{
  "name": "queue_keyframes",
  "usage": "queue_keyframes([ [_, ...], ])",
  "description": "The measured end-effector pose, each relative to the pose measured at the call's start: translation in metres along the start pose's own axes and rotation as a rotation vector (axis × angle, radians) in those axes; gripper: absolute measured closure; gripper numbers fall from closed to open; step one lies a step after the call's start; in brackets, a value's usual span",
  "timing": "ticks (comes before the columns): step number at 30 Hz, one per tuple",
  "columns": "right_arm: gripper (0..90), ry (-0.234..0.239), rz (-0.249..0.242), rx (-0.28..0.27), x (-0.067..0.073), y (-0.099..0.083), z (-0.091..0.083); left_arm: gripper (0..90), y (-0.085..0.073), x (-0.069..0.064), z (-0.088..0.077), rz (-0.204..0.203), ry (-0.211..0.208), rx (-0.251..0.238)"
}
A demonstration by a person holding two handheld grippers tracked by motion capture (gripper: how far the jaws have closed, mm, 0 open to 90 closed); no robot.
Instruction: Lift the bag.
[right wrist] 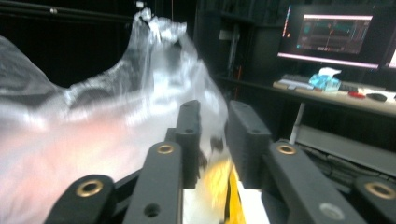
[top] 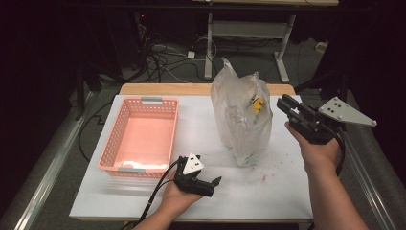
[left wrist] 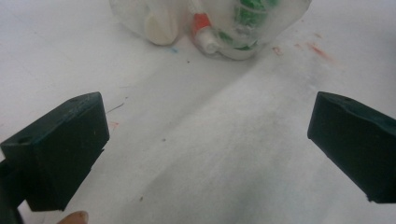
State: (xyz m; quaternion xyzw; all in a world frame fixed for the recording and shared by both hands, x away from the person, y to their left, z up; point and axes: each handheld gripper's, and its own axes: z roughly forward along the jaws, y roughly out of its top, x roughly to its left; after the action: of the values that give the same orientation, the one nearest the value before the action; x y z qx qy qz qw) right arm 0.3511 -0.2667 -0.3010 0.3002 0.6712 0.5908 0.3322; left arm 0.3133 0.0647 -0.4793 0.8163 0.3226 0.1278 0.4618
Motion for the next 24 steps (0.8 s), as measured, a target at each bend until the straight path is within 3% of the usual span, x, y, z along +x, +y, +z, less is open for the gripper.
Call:
queue_keyframes([
  [5,62.5,0.004,0.026,0.055,-0.001,-0.019,-0.001,0.0,-0.001,0.000,0.000,-0.010,-0.004,0.001],
  [17,37.2,0.004,0.053,0.197,-0.003,-0.087,-0.008,0.0,-0.003,-0.001,0.001,-0.012,-0.013,-0.004],
  [24,22.3,0.011,0.066,0.280,0.004,-0.122,-0.013,0.0,-0.003,-0.001,0.001,-0.015,-0.009,-0.005],
])
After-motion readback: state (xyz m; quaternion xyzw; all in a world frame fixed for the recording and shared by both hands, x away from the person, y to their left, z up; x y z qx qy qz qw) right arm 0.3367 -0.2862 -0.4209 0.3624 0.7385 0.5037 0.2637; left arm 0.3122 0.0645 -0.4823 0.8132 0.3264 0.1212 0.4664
